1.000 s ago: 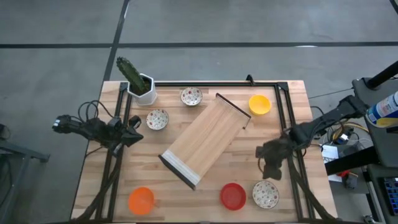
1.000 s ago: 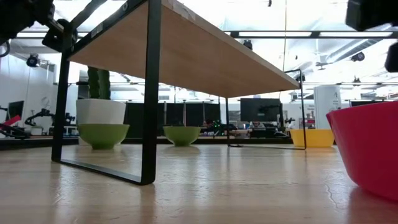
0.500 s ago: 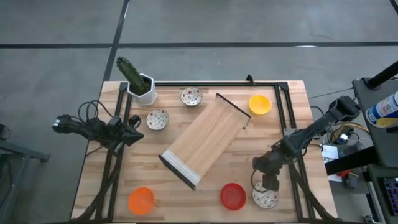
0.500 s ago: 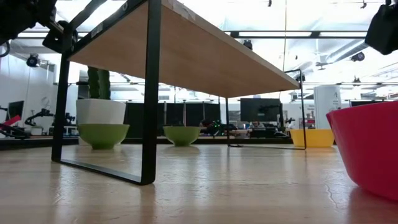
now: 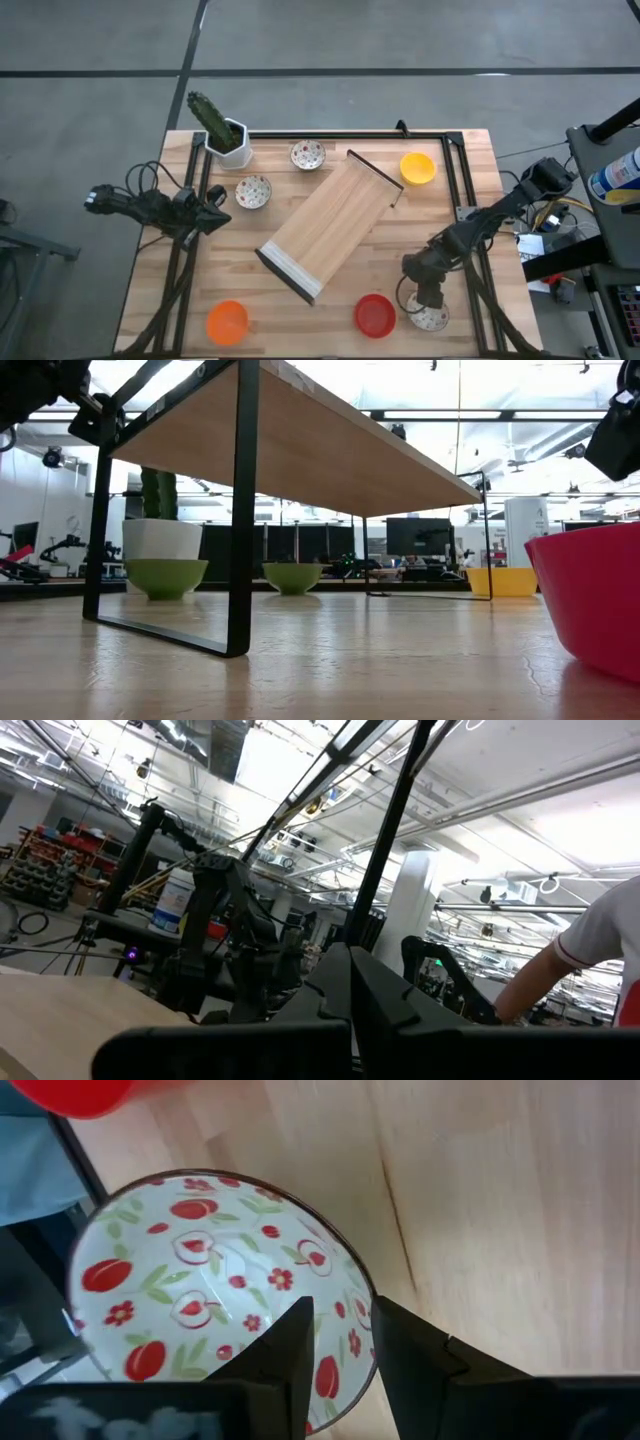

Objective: Pick & Place Mini bowls
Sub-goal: Put the bottom right white patterned bowl on the shelf

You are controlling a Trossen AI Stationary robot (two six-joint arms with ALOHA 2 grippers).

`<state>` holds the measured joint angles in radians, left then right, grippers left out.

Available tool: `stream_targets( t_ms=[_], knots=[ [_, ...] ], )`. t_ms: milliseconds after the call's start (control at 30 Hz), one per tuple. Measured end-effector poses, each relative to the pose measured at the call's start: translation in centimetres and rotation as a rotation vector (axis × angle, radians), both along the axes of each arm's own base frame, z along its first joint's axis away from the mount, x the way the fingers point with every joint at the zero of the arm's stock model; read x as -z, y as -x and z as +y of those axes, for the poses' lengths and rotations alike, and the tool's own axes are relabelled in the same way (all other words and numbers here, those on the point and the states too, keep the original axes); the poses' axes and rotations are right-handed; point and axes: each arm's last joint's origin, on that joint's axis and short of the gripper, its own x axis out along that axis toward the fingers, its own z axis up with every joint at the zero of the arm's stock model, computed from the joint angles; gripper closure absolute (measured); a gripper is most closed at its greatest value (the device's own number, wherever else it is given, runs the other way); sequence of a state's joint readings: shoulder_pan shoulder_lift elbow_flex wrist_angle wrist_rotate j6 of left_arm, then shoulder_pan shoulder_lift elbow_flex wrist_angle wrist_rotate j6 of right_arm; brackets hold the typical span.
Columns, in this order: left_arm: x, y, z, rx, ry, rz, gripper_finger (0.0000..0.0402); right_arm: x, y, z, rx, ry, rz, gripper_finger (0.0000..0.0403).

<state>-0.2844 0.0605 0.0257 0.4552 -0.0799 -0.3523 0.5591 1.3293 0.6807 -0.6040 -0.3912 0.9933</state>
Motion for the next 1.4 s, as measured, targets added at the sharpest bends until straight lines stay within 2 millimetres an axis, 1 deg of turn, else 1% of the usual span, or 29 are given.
stream_targets(
  t_ms=[167, 500, 833, 1033, 1167, 1300, 1400],
  knots=[
    [0.0, 0.0, 0.0, 0.000, 0.001, 0.000, 0.0401, -0.1, 0.0, 0.0, 0.007, -0.006, 0.003, 0.0304],
    [0.0, 0.0, 0.0, 0.009, 0.021, 0.004, 0.0401, -1.1, 0.3, 0.0, 0.027, -0.049, -0.022, 0.0317],
    [0.0, 0.0, 0.0, 0.009, 0.020, 0.005, 0.0401, -1.2, 0.8, 0.8, -0.016, -0.059, -0.024, 0.0318],
    [0.0, 0.0, 0.0, 0.009, 0.020, 0.005, 0.0401, -1.0, 1.1, 1.1, 0.000, 0.020, -0.073, 0.0321],
    [0.0, 0.0, 0.0, 0.009, 0.020, 0.005, 0.0401, -0.6, 1.2, 0.9, 0.035, 0.040, -0.060, 0.0323],
    [0.0, 0.0, 0.0, 0.009, 0.020, 0.005, 0.0401, -0.5, 1.2, 1.0, 0.050, 0.030, -0.059, 0.0326],
    [0.0, 0.0, 0.0, 0.009, 0.020, 0.004, 0.0401, -0.7, 0.9, 1.4, 0.054, -0.016, -0.085, 0.0323]
  ],
)
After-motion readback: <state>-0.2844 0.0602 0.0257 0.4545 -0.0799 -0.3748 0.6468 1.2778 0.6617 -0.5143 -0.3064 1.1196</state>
